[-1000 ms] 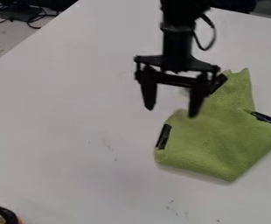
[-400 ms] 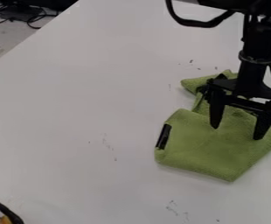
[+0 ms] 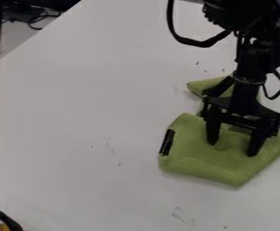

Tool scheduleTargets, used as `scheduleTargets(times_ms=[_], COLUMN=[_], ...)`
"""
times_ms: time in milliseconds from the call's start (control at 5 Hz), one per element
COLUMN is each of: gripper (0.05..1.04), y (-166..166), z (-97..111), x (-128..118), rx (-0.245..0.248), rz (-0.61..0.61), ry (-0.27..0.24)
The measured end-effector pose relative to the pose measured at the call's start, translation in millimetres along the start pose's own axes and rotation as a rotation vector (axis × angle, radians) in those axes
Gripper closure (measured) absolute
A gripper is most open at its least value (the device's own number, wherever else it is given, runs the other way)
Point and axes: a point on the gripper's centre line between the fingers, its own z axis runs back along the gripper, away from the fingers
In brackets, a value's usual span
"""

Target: Move the cloth to the left edge of the table

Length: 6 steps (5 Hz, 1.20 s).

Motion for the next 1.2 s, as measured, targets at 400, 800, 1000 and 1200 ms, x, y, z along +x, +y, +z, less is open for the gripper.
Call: scheduleTargets(times_ms=[400,800,1000,1200], gripper=[0.084,0.084,0.084,0.084], y=[37.1,83.0,99.5,124.4], z=[-6.8,-9.0,-9.9,-8.5], x=[-5.0,-12.5,-14.4,-18.0], rx=[0.063,0.045,0.048,0.058], rz=[0.033,0.085,0.087,0.104], ry=[0.051,0.050,0.060,0.059])
